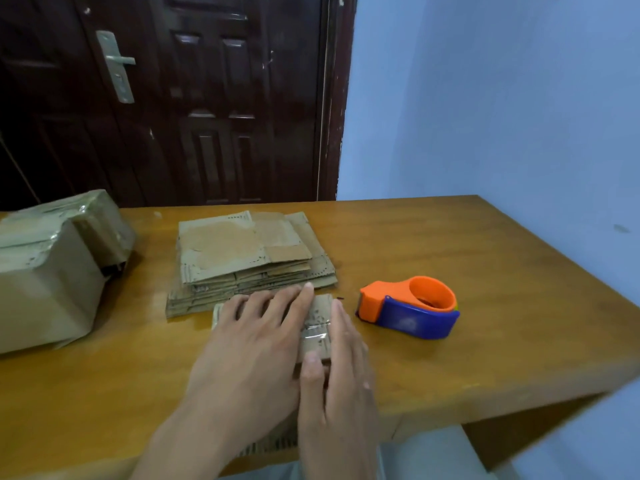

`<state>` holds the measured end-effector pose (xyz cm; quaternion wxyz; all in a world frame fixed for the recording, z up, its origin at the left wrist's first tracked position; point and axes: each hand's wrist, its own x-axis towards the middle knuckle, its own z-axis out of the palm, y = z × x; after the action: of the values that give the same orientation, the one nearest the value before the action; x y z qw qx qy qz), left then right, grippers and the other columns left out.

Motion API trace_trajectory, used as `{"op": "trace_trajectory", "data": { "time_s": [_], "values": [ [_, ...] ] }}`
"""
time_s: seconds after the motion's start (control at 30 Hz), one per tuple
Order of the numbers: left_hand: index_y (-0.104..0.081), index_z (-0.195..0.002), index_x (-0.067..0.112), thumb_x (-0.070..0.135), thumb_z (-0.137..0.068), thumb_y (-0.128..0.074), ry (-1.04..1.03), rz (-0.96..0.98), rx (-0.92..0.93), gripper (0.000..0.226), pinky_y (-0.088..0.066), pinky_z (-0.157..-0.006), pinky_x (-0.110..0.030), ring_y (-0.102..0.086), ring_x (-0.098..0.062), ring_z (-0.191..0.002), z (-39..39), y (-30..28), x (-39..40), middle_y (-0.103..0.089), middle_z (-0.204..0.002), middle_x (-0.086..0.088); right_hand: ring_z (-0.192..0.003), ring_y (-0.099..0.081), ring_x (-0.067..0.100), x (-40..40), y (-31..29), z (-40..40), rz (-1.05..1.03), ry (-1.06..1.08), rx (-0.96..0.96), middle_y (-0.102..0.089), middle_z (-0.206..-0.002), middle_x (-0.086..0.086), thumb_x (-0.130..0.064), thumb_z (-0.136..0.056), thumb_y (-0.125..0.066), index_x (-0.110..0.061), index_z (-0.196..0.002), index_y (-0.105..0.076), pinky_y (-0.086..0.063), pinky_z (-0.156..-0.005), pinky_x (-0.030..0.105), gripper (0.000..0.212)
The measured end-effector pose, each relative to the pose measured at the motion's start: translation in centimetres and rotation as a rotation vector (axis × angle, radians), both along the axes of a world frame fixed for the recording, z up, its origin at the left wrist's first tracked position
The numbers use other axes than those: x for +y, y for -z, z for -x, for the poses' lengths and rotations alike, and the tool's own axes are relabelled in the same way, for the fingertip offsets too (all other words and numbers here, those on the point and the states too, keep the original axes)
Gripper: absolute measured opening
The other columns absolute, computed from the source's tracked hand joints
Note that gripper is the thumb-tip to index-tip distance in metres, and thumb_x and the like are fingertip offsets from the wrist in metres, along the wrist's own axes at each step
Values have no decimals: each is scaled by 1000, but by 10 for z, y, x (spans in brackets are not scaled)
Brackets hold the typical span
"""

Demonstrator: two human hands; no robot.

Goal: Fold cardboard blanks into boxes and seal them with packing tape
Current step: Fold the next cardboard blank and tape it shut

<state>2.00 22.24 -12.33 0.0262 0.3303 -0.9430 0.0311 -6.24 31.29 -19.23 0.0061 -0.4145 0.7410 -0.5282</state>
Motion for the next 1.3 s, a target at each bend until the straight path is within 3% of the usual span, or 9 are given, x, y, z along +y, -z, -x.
{"op": "trace_trajectory", "data": {
  "time_s": [0.47,0.6,0.7,0.8,0.9,1.0,1.13,1.2,1.3],
  "values": [
    [-46,-157,18,87,-91,-30,-23,42,73,96,-49,-106,-51,-61,-26,-128,4,3,1,-61,-148,2,-147,-33,-6,-1,-2,18,21,-87,-359,-44,-151,-34,-63,-71,-53,-60,-145,-47,-39,-117,33,74],
    [-11,-168,29,90,-85,-9,-31,-22,28,103,-26,-124,-47,-35,-21,-149,5,-1,2,-32,-168,10,-148,-21,-14,-1,-7,24,-53,-107,-334,-33,-144,-51,-67,-69,-49,-69,-130,-43,-32,-115,25,61],
    [-7,-168,28,89,-85,-9,-45,-31,37,102,-23,-125,-47,-30,-21,-152,6,-4,4,-27,-170,9,-145,-16,-20,1,-14,21,-114,-125,-368,-21,-131,-67,-72,-70,-43,-70,-129,-37,-32,-117,24,60],
    [18,-164,36,80,-92,-22,39,-123,43,93,1,-131,-43,12,-9,-159,0,-8,-3,13,-173,19,-145,-18,-19,3,-17,19,-127,-126,-414,-27,-134,-59,-75,-66,-39,-68,-133,-36,-29,-118,24,67],
    [0,-161,55,65,-99,-50,119,-513,387,81,-12,-129,-38,7,12,-154,-25,-32,-16,6,-165,41,-150,-29,-1,4,-19,22,-160,-126,-432,-37,-156,-30,-79,-67,-36,-57,-150,-36,-30,-123,36,86],
    [-13,-160,55,66,-100,-50,21,-515,649,72,-18,-127,-33,-6,14,-153,-50,-25,-20,-10,-163,43,-150,-34,7,3,-26,26,-242,-192,-423,-41,-157,-23,-83,-65,-36,-50,-157,-35,-30,-124,44,97],
    [-11,-163,45,50,-89,-72,-253,-774,870,96,-34,-97,5,-27,6,-144,-46,5,-6,-20,-161,31,-116,-61,-5,-2,-43,35,-330,-243,-367,-69,-118,-33,-67,-79,-55,-45,-132,-62,-51,-94,22,57],
    [-7,-163,48,41,-82,-84,-313,-856,1012,112,-35,-114,-16,-24,-1,-150,-41,12,-3,-19,-166,24,-104,-68,3,-10,-52,36,-387,-203,-300,-73,-100,-28,-66,-87,-63,-41,-114,-64,-52,-83,24,38],
    [-4,-163,48,43,-76,-89,-448,-911,1132,122,-28,-123,-45,-22,-4,-145,-39,10,4,-17,-167,20,-105,-66,19,-21,-65,26,-554,-127,-182,-69,-106,-13,-86,-75,-60,-35,-119,-50,-54,-90,39,67]
  ]
}}
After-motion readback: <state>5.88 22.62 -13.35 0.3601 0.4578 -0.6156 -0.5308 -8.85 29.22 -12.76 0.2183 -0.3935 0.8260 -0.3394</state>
